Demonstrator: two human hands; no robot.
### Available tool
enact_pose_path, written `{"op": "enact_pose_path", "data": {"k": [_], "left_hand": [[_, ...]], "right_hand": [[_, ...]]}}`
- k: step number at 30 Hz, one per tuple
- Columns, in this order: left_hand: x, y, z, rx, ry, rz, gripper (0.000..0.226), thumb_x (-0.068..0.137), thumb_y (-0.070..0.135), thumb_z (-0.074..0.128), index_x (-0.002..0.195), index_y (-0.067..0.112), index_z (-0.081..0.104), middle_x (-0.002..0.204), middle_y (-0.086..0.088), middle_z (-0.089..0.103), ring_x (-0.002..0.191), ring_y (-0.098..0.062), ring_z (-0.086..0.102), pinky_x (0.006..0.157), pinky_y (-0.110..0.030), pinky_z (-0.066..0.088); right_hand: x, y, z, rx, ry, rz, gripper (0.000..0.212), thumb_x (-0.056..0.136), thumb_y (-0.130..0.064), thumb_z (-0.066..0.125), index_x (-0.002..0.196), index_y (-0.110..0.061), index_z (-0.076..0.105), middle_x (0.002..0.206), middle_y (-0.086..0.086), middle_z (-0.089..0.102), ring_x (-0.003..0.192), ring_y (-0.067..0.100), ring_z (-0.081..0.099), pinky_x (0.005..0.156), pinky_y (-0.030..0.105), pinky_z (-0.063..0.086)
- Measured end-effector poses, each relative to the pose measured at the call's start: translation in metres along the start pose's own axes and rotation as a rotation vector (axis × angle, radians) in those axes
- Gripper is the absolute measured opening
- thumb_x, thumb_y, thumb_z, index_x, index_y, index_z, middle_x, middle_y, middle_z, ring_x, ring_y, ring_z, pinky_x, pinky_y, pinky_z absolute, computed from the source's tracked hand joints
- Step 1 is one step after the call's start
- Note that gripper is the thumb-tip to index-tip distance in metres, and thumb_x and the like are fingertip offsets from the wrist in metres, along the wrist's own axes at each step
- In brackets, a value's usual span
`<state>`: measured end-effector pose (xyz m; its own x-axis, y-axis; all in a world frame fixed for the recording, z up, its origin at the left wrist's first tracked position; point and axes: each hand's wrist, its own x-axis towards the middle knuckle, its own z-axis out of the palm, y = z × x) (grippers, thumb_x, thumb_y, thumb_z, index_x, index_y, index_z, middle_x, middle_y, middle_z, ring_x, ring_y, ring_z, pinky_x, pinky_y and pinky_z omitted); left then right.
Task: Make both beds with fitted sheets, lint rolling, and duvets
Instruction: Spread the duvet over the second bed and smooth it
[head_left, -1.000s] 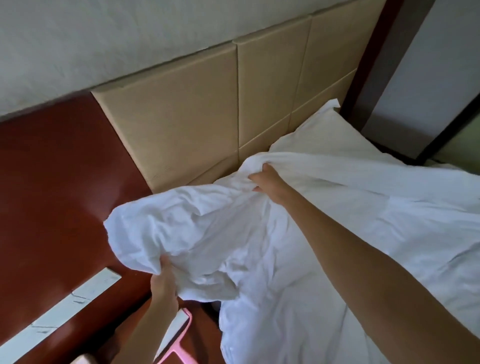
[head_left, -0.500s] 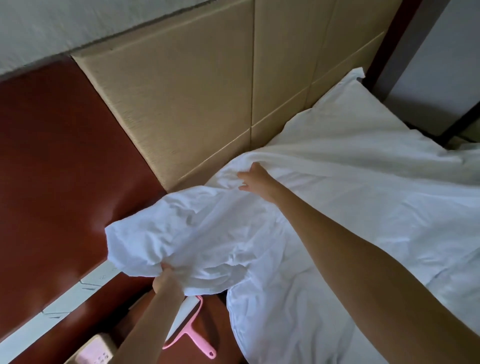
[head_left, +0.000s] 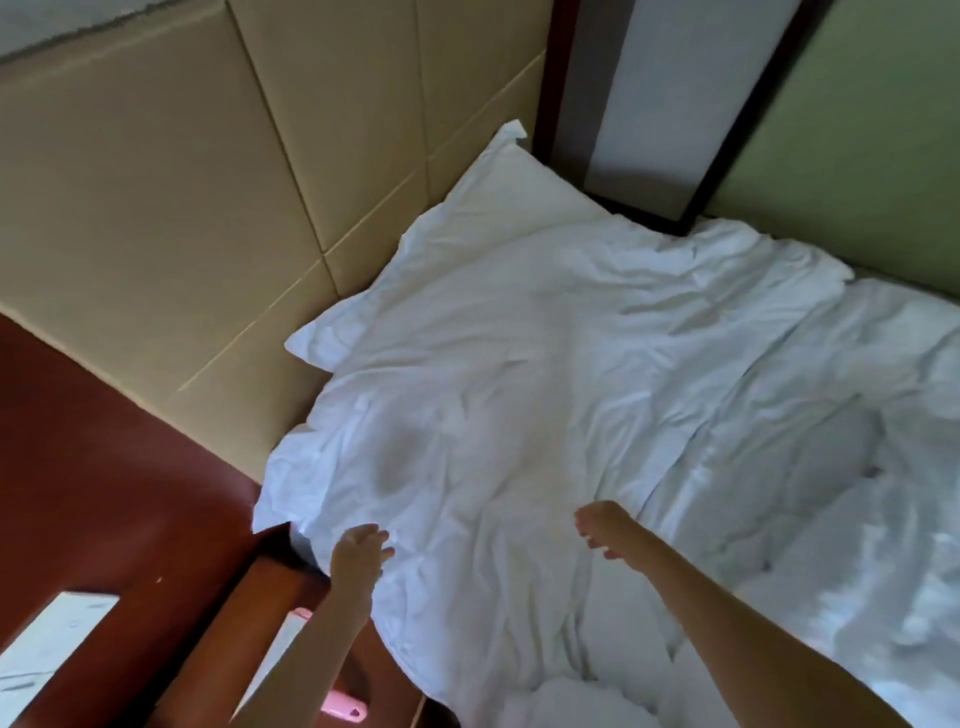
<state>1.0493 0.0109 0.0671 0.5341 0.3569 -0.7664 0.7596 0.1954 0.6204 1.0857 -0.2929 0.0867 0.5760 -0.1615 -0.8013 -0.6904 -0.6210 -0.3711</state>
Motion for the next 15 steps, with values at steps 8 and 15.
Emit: {"op": "enact_pose_path", "data": {"k": [8, 15], "left_hand": [[-0.094, -0.095, 0.128, 0.417, -0.244, 0.028, 0.012, 0.092, 0.006, 0.048, 0.086, 0.011, 0.058, 0.084, -0.006, 0.065, 0.066, -0.019, 0.057, 0.055, -0.024, 0.035], [-0.185, -0.196, 0.263, 0.737, -0.308, 0.098, 0.021, 0.094, 0.006, 0.046, 0.106, 0.0, 0.062, 0.09, -0.011, 0.065, 0.072, -0.021, 0.058, 0.052, -0.015, 0.047]], "right_hand": [[-0.039, 0.162, -0.075, 0.02, 0.085, 0.069, 0.035, 0.096, -0.008, 0.044, 0.129, -0.001, 0.054, 0.13, 0.018, 0.055, 0.1, 0.021, 0.052, 0.079, 0.023, 0.039], [-0.068, 0.32, -0.138, 0.073, 0.091, -0.018, 0.038, 0.092, -0.012, 0.051, 0.13, -0.01, 0.056, 0.135, 0.01, 0.054, 0.122, 0.024, 0.052, 0.091, 0.024, 0.042]]}}
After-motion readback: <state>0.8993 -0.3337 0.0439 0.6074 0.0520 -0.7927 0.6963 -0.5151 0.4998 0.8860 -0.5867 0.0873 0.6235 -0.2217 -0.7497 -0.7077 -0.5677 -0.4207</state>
